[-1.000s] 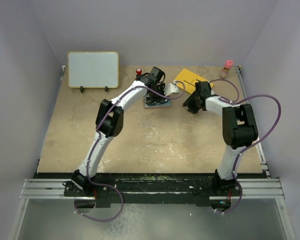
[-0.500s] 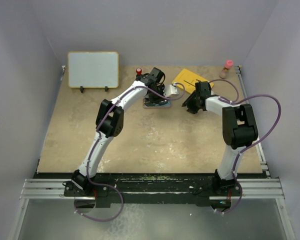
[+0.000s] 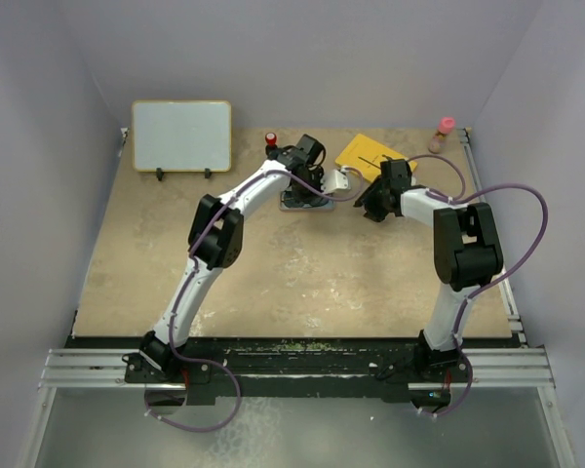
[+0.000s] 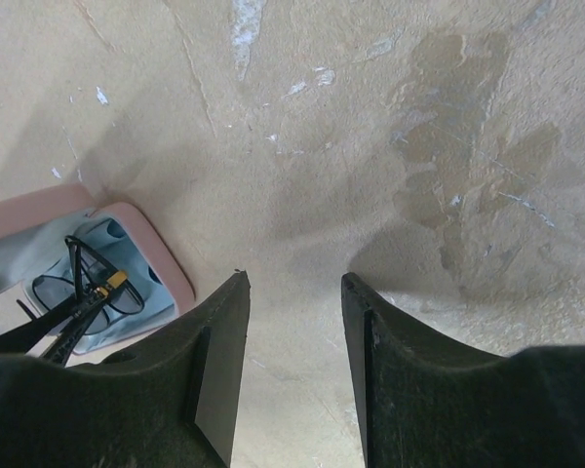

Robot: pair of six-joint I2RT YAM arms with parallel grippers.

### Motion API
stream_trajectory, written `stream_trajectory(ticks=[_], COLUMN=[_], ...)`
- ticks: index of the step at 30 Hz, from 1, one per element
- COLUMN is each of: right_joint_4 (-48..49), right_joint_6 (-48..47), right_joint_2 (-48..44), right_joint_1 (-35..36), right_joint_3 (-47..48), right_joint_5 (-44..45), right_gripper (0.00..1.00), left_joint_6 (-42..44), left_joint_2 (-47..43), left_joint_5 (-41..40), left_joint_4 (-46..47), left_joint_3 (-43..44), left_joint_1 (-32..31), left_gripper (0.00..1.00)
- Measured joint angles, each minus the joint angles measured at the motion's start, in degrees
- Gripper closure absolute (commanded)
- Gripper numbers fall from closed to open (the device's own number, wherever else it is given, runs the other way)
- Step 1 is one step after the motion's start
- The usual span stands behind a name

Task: Organize the sunglasses
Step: Place the sunglasses in the sunglasses case.

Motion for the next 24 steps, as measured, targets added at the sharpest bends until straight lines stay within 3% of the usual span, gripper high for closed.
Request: stream_trajectory(ticks=[7, 24], right_joint_4=[0.7, 0.9], right_joint_6=[0.1, 0.4], right_joint_2=[-0.5, -0.7], right_joint_1=[0.0, 0.0], right_joint_3=[-0.8, -1.2], right_joint_5=[-0.1, -1.3], right_gripper=[0.51, 0.50], left_joint_6=[0.1, -1.4], left_joint_2=[0.0, -2.3], left_joint_5=[-2.2, -3.9], left_joint_4=[0.3, 1.6], left_joint_3=[-0.2, -2.8], left_joint_1=[-0.6, -1.8], left_gripper=[0.78, 0.72])
